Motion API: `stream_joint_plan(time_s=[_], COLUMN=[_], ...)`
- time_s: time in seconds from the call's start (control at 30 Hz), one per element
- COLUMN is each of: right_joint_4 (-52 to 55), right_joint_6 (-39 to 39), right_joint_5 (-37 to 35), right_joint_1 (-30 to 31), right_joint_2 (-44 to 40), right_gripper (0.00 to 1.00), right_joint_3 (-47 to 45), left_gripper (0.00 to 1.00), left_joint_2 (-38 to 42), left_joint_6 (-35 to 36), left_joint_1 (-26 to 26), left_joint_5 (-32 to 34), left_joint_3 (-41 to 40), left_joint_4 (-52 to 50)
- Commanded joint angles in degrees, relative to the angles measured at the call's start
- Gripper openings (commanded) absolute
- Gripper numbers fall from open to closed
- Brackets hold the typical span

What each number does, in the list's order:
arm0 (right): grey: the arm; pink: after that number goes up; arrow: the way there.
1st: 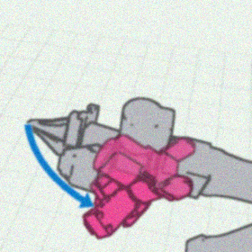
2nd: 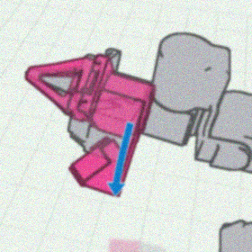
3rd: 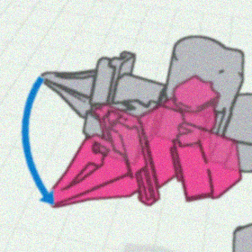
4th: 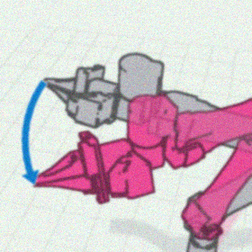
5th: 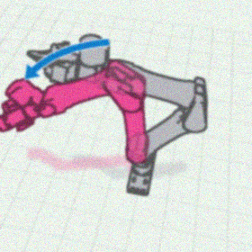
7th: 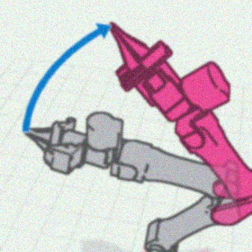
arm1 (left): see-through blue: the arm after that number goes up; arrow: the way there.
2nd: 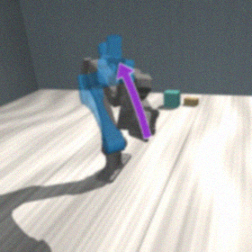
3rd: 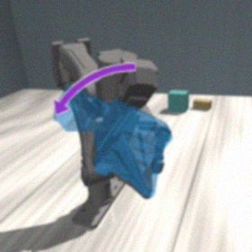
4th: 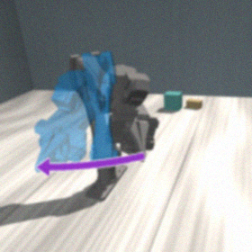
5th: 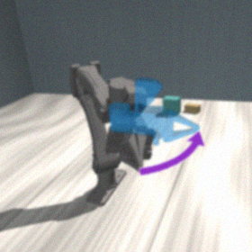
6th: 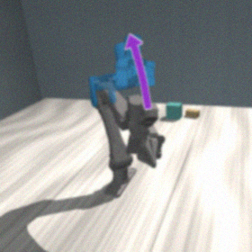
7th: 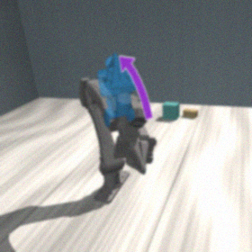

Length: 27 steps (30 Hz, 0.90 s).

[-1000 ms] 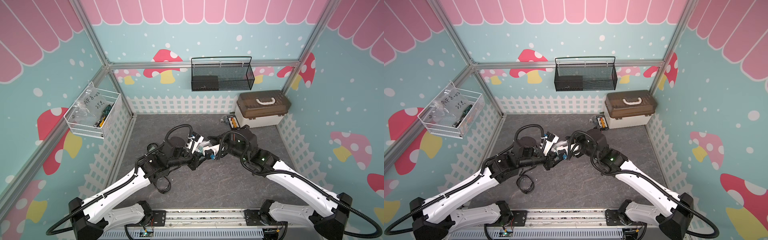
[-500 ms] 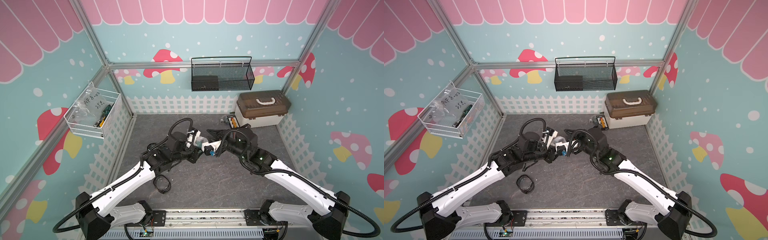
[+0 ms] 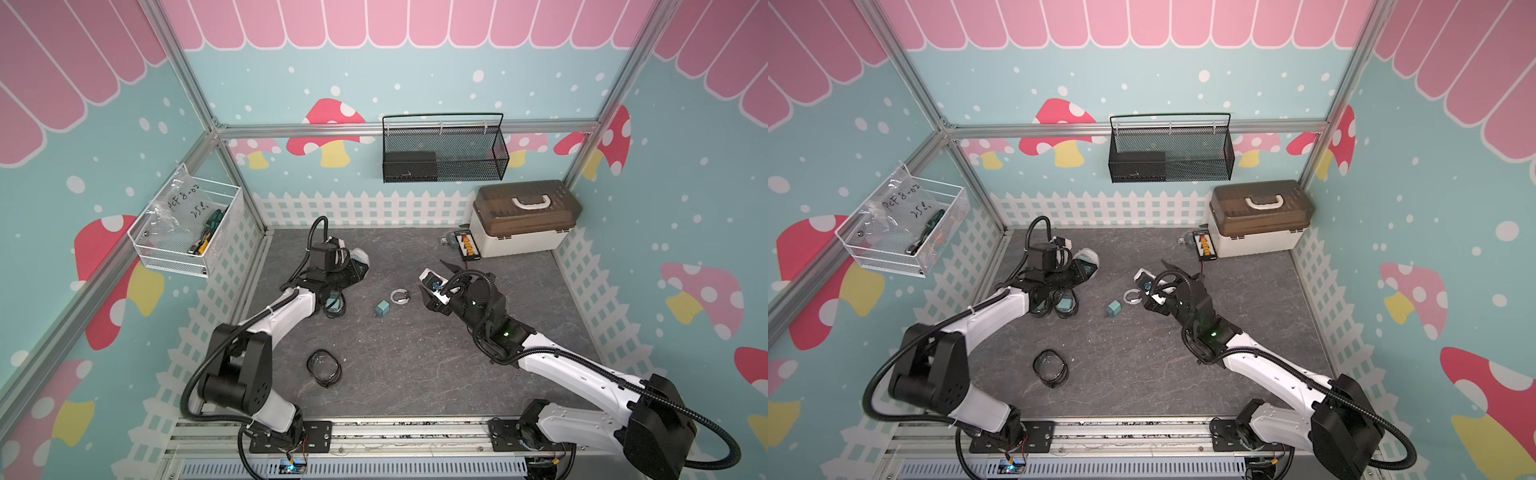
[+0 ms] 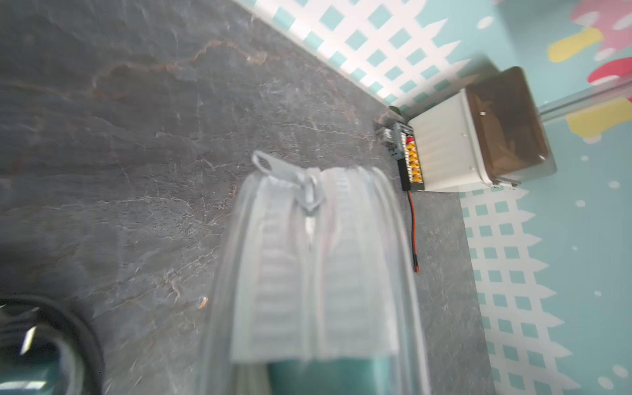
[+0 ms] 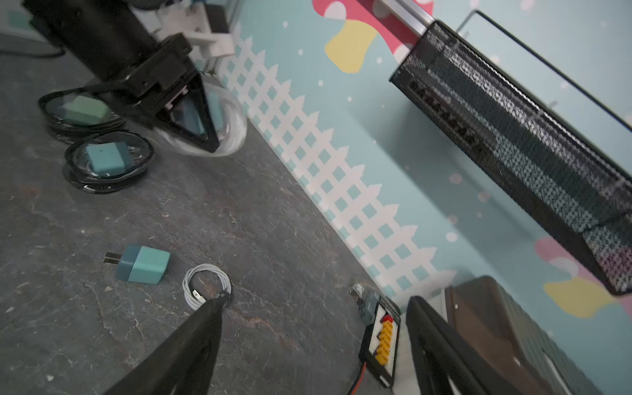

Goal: Pack away charging kits
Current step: Zip the zipper on the storage bag, then place the storage bag at the center of the board.

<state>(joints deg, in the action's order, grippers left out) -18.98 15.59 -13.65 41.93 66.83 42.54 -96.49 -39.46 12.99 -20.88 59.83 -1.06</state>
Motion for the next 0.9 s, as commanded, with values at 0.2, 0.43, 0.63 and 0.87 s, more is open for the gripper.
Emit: stream_joint_plan(time_s=[0.2,0.43,0.63,0.87], right_joint_4=[-2.64,12.8,18.42,27.83], right_joint_6=[-37.41,-46.0,-51.87,-53.68], right_joint_5=[-7.58,-7.69,-8.65,-6.99], right_joint_1=[-1.19,-1.85,-1.89,-1.94], right_joint_2=[-3.08,1.04,1.54,9.34], right_gripper=[0.91,0.99,0.99,0.99], right_joint_3=[-7.2,-0.22,2.26,10.89], left_gripper=[0.0,0.49,1.0,1.0], left_joint_2=[-15.81,-15.87,-3.65,16.38], left_joint_6=[-9.96,-13.41,-16.8,-17.65], left_joint_1=[2.47,3.9,4.32,6.62], left_joint_5=[-0.84,8.29,16.76,26.32], left_joint_3=[13.33,12.22,1.15,-6.15], left_joint_4=[4.83,-1.53,-4.49,-19.17])
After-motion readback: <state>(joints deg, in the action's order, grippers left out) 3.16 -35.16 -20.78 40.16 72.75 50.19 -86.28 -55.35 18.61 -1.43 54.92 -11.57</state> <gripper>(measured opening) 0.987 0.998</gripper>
